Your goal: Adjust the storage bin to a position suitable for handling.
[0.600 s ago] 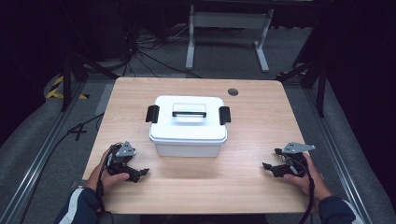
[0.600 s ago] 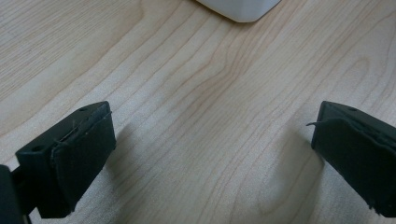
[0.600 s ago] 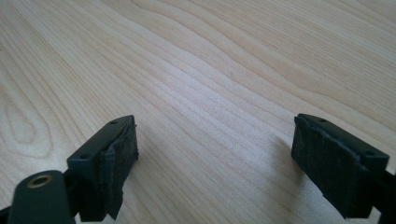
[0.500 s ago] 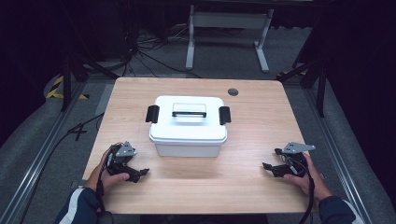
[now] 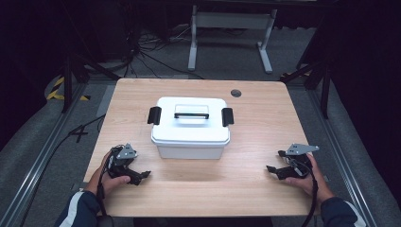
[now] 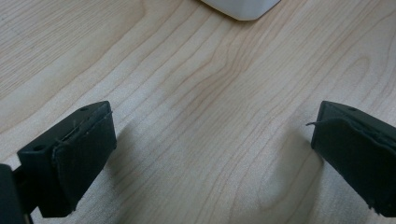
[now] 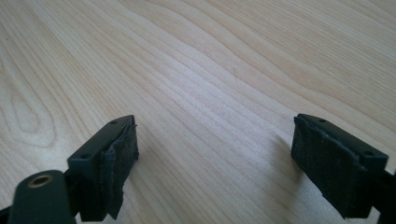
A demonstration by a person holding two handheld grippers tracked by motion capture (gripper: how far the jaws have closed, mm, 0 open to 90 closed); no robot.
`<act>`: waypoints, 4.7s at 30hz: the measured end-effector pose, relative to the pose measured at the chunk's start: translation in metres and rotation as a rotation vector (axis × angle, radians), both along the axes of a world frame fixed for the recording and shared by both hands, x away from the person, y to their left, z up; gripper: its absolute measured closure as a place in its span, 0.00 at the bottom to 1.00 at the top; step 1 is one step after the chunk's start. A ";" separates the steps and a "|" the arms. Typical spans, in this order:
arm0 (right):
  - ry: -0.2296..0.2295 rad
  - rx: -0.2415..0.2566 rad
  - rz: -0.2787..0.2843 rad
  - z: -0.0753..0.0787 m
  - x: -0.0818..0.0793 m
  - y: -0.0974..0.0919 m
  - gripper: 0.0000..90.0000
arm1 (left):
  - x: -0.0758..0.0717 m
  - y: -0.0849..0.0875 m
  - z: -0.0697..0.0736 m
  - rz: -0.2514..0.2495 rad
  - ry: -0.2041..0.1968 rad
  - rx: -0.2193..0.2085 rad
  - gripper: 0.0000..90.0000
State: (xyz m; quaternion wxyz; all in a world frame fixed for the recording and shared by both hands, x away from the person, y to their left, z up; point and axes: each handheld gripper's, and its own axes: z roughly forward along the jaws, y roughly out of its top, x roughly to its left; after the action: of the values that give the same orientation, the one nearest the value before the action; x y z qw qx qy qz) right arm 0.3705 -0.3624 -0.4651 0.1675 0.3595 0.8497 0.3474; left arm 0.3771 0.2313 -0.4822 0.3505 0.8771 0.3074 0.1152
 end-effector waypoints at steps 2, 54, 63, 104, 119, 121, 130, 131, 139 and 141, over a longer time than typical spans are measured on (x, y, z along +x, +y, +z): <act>0.007 -0.006 0.004 0.001 0.000 0.000 0.17 | 0.000 0.000 0.000 0.003 -0.005 -0.002 0.01; -0.128 -0.080 0.146 0.098 0.013 0.026 0.37 | 0.000 0.000 -0.001 0.008 -0.011 -0.006 0.00; -0.193 -0.116 0.186 0.143 0.022 0.052 0.39 | 0.000 0.000 -0.001 0.009 -0.011 -0.006 0.00; -0.165 -0.369 0.481 0.214 0.082 0.212 0.46 | 0.000 0.000 -0.001 0.009 -0.007 -0.003 0.00; -0.113 -0.456 0.541 0.208 0.093 0.253 0.51 | 0.000 0.000 -0.001 0.010 -0.010 -0.006 0.00; -0.119 -0.462 0.558 0.207 0.094 0.258 0.51 | 0.000 0.000 -0.001 0.010 -0.010 -0.007 0.00; -0.084 -0.510 0.581 0.197 0.097 0.277 0.57 | 0.000 0.000 -0.001 0.009 -0.010 -0.006 0.00; -0.079 -0.517 0.584 0.196 0.098 0.279 0.58 | 0.000 0.000 -0.001 0.010 -0.010 -0.006 0.00; -0.066 -0.556 0.602 0.188 0.101 0.294 0.68 | 0.000 0.000 -0.001 0.009 -0.010 -0.006 0.00; -0.062 -0.554 0.612 0.186 0.101 0.297 0.72 | 0.000 0.000 -0.001 0.009 -0.010 -0.006 0.00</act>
State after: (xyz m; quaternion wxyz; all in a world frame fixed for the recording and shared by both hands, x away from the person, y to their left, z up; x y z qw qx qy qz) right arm 0.4716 -0.0651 -0.2795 0.1725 0.0208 0.9733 0.1502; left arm 0.3769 0.2315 -0.4830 0.3541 0.8741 0.3100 0.1200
